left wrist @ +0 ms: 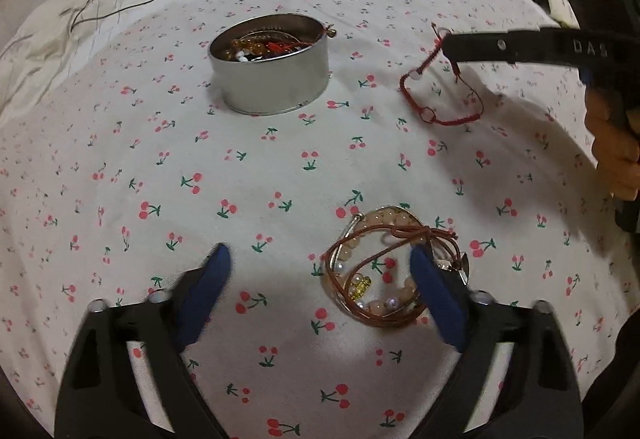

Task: Organize jewelry
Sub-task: 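Grasp the copper wire bracelet with the left tool while the right holds the red cord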

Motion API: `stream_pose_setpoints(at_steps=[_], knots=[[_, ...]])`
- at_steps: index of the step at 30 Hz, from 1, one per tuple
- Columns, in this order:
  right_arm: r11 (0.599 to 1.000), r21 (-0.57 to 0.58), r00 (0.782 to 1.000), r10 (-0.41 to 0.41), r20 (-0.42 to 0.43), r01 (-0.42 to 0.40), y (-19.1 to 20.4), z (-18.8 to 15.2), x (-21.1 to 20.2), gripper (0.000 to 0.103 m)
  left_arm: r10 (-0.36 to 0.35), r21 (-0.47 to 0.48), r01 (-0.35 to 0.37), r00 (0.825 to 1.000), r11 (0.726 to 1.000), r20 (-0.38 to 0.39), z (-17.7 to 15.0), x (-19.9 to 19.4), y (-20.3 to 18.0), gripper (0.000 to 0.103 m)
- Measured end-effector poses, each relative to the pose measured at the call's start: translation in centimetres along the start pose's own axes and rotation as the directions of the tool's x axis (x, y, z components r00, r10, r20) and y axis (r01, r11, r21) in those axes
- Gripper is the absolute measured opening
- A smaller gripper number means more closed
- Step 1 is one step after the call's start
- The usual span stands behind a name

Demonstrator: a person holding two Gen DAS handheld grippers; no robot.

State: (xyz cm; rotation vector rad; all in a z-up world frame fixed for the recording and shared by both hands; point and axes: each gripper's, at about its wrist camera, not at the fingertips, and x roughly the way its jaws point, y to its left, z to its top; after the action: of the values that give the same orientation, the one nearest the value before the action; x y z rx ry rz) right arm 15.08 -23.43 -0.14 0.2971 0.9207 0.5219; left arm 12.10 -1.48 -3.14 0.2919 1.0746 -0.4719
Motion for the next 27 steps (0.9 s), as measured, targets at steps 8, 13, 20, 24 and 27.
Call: stream_pose_setpoints(at_steps=[8,13,20,24,27], knots=[[1.000,0.008,1.000,-0.002,-0.004,0.003,-0.2,0.0,0.0,0.004,-0.047,-0.048,0.047,0.999,0.998,0.015,-0.3,-0.8,1.1,0.006],[1.000,0.009,1.000,-0.003,-0.007,0.003,-0.2,0.0,0.1,0.004,-0.008,-0.193,0.020,0.998,0.981,0.066,-0.1,-1.7,4.2,0.005],[1.000,0.007,1.000,-0.004,-0.014,0.004,-0.2,-0.1,0.3,0.004,0.041,-0.233,-0.038,0.999,0.972,0.006,-0.3,-0.9,6.3,0.006],[1.000,0.007,1.000,-0.005,-0.016,0.005,-0.1,-0.1,0.3,0.004,0.018,-0.189,-0.013,1.000,0.982,0.023,0.0,-1.1,5.3,0.022],[1.000,0.009,1.000,-0.002,-0.019,0.002,-0.1,-0.2,0.4,0.004,-0.044,-0.041,0.050,0.990,0.998,0.136,0.2,-3.2,1.9,0.054]])
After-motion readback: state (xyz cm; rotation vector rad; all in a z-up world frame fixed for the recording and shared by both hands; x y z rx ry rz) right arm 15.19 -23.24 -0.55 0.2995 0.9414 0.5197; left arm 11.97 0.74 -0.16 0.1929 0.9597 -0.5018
